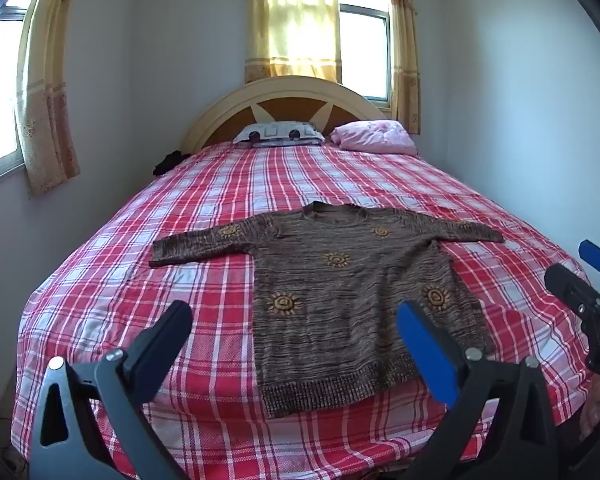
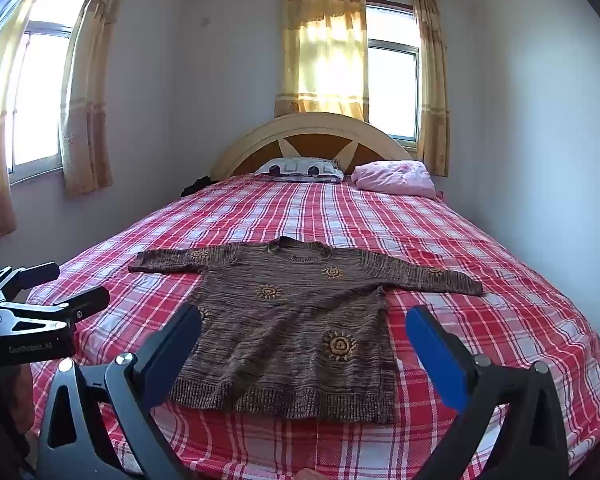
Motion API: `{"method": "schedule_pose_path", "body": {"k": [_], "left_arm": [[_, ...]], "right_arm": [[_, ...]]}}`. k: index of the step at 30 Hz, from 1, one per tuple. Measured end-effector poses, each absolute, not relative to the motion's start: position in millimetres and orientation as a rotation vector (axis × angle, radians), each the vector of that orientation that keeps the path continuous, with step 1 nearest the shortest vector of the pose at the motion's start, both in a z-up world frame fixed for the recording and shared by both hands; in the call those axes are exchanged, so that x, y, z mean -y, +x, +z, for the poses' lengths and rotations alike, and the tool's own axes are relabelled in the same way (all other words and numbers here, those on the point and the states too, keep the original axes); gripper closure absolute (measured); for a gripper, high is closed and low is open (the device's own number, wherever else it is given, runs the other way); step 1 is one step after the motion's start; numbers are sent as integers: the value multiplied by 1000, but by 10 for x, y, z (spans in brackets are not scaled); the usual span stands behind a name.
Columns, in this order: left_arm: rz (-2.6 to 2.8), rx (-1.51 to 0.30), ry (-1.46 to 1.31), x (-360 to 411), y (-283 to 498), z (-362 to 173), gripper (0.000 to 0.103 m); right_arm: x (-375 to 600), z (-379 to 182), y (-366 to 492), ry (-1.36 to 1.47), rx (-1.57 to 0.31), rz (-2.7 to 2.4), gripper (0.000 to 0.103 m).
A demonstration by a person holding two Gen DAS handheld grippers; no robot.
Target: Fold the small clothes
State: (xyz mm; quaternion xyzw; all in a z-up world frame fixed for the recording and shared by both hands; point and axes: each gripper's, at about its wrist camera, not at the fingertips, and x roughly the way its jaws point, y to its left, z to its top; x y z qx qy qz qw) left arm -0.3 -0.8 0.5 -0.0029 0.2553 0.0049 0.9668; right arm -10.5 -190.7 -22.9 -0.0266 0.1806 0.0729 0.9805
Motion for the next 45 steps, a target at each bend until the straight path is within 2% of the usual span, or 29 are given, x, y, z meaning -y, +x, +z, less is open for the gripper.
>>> {"method": "schedule_pose_path", "body": {"k": [45], "left_arm": [[23,-503,3,-65,-1,1,0]], "right_arm": [[1865,-312,-78,-58,-388,144,1]]}}
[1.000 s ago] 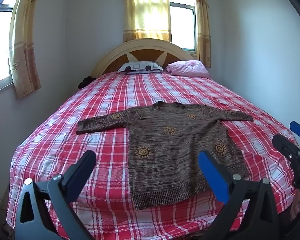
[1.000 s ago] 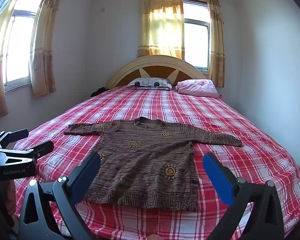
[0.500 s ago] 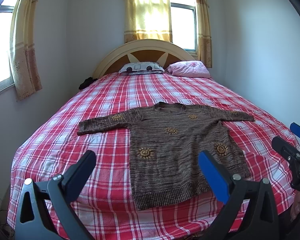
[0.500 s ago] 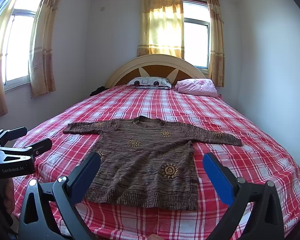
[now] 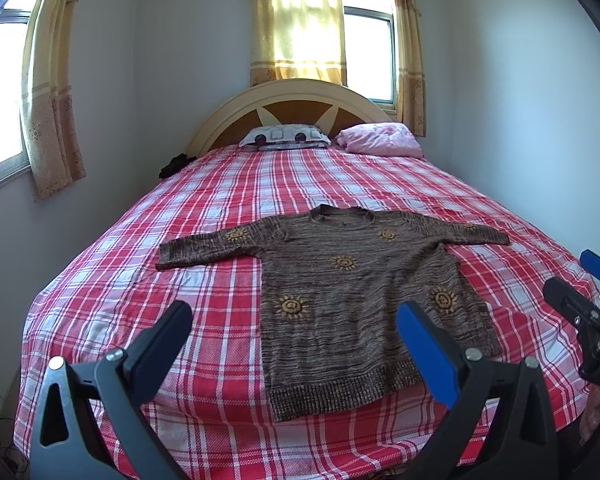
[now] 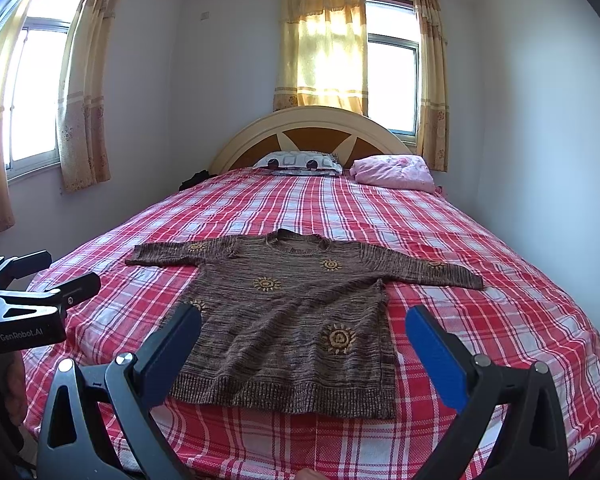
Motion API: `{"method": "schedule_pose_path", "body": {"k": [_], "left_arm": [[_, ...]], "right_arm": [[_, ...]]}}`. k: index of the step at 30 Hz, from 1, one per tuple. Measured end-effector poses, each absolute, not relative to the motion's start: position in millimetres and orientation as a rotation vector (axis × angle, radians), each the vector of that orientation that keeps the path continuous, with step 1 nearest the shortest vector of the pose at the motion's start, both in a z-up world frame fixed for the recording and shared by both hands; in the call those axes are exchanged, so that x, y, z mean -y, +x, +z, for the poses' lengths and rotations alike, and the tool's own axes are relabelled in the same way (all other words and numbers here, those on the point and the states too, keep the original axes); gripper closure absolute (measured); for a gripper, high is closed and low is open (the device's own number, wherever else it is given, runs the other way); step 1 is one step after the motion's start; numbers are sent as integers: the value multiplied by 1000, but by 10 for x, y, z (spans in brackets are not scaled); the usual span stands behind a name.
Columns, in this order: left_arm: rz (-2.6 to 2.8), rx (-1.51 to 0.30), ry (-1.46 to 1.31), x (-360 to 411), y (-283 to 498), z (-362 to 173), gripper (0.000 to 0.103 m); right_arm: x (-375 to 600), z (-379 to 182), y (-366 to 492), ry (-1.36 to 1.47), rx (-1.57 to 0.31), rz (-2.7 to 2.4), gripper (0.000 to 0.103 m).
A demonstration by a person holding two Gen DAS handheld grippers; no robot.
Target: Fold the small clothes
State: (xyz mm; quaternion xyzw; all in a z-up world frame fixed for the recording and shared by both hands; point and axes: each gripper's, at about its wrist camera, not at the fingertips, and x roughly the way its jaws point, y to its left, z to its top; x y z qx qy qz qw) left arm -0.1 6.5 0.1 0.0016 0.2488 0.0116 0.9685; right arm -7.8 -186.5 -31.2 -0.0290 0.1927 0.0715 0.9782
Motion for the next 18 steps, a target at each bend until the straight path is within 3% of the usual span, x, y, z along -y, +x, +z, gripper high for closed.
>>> {"method": "schedule_pose_path", "body": {"k": [18], "left_arm": [[25,-503,3,-83,3,-4,0]], "right_arm": [[1858,-345,-64,-56,-394,149,1]]}}
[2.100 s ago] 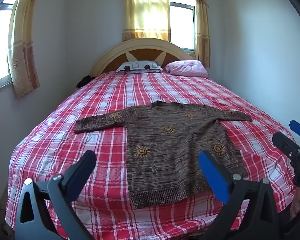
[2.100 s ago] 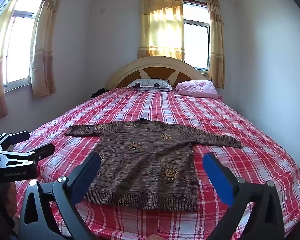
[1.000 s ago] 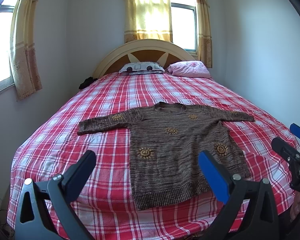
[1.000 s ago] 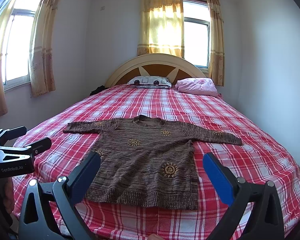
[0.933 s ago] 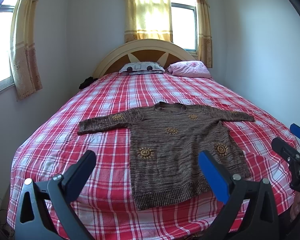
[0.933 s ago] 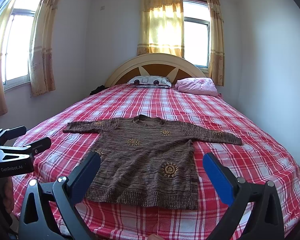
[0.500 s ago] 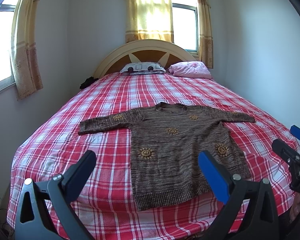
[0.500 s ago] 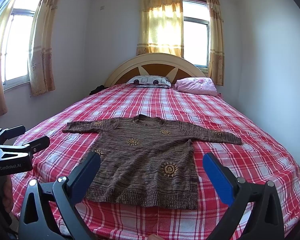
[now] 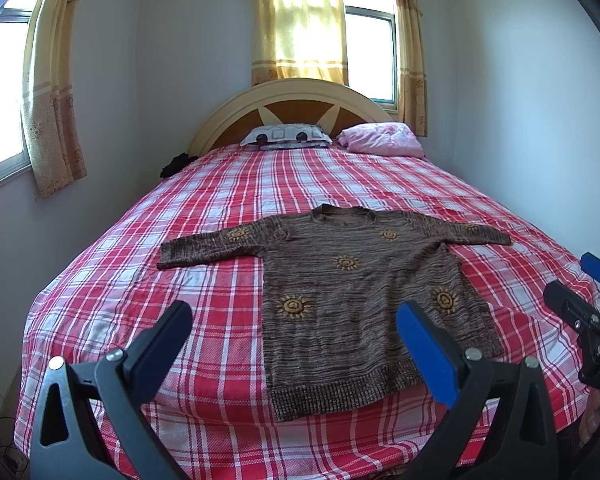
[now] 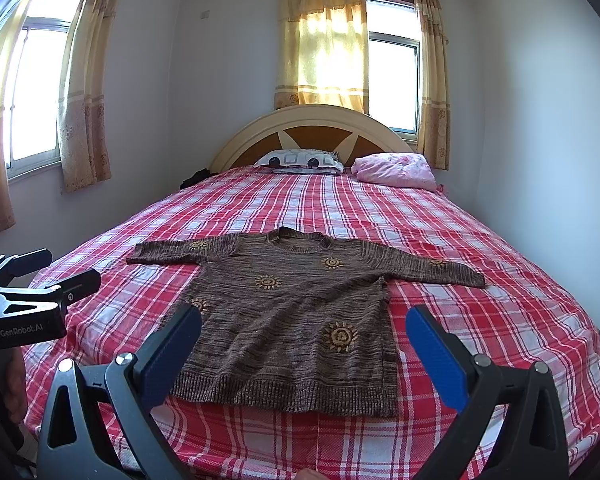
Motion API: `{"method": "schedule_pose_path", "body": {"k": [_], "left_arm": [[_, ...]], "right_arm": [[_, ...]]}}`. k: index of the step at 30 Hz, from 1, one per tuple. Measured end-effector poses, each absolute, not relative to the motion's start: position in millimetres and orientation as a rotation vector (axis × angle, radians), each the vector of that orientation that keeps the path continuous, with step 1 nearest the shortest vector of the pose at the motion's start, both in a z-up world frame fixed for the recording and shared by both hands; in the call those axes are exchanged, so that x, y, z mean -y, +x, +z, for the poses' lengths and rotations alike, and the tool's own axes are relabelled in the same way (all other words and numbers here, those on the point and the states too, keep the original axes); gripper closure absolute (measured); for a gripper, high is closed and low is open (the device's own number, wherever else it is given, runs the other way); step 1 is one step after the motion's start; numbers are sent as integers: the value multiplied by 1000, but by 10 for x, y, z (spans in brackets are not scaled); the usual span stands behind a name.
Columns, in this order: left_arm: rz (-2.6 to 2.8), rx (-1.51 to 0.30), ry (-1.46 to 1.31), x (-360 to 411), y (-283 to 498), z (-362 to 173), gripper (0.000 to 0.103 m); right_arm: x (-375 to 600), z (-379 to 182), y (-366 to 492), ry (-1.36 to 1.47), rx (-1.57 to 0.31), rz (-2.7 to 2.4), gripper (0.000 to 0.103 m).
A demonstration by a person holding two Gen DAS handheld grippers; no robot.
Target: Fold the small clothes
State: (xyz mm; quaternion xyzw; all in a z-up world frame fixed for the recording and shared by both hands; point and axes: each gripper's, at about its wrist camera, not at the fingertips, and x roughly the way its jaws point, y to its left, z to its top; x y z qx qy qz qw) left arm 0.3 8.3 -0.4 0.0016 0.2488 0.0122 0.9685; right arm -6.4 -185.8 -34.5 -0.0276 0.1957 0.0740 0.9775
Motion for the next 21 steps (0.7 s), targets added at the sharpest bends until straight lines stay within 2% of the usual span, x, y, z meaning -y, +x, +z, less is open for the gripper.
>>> {"method": "schedule_pose_path", "body": {"k": [21], "left_arm": [[26,-505,1,-101,-1,-4,0]], "right_arm": [[1853,-376,-66,-55,-400,152,1]]}}
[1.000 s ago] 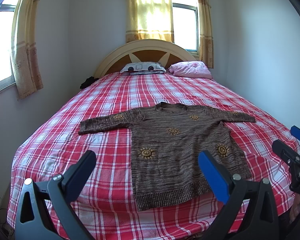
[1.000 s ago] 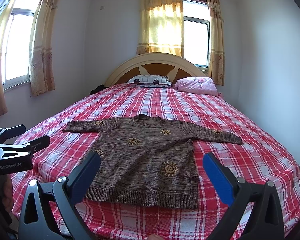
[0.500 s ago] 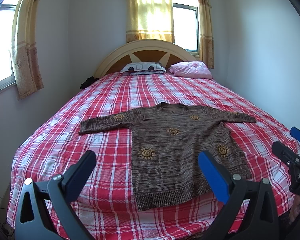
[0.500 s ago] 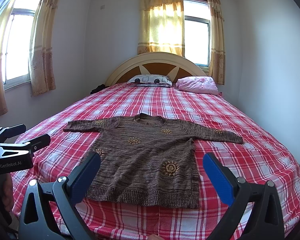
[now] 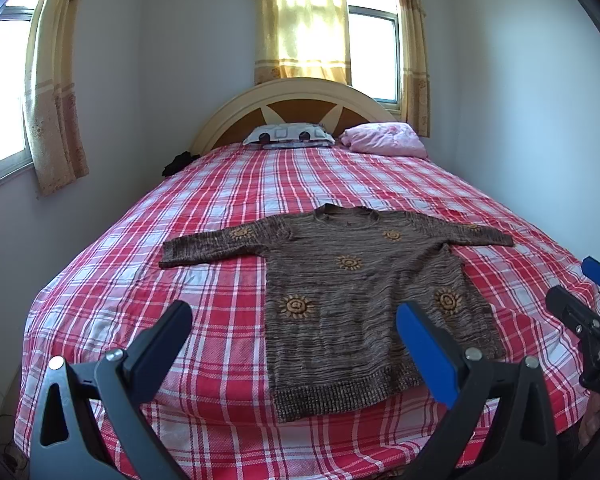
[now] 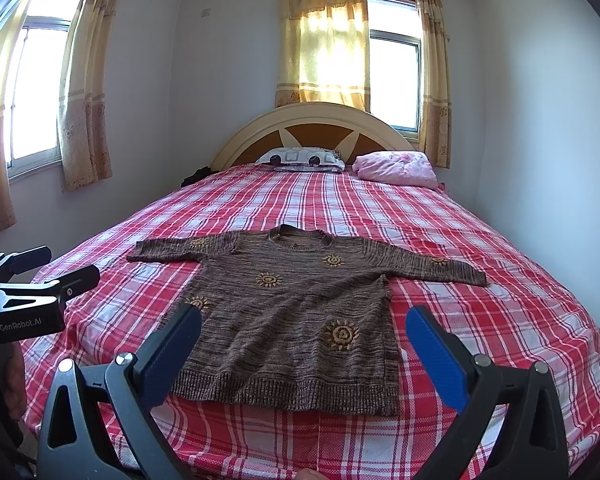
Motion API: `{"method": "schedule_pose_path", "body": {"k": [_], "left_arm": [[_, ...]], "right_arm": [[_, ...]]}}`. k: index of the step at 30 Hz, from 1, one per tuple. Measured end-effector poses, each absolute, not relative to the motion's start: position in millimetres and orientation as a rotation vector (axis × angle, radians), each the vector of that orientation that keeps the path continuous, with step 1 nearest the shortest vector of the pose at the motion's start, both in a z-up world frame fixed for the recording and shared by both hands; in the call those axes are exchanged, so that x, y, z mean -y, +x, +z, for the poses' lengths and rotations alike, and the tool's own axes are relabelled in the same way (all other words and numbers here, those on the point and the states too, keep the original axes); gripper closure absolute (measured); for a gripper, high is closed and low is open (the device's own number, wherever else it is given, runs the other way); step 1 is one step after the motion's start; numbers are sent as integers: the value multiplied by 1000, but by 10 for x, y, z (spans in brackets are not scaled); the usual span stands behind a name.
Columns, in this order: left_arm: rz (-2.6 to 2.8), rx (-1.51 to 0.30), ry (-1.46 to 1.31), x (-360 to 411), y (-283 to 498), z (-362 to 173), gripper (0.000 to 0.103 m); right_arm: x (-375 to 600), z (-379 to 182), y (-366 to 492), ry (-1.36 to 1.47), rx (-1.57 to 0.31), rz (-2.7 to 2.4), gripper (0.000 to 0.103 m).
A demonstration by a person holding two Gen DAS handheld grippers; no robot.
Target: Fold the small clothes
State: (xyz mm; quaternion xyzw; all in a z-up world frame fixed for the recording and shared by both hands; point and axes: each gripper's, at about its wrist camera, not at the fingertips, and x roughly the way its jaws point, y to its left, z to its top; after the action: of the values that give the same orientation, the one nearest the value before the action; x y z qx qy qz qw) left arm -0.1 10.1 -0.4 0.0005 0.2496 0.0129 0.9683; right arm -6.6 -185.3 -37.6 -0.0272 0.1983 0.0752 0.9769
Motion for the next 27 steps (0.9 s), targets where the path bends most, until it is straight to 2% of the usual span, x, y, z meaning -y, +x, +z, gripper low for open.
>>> {"method": "schedule_pose_path", "body": {"k": [13,27], "left_arm": [[43,-531,14,-150,193,-172,0],[74,-636,75,-57,1262,-601,0]], "right_arm": [[1876,-494,66,-60,-425,187,1],[2671,-954,1005,77,-548,116,1]]}}
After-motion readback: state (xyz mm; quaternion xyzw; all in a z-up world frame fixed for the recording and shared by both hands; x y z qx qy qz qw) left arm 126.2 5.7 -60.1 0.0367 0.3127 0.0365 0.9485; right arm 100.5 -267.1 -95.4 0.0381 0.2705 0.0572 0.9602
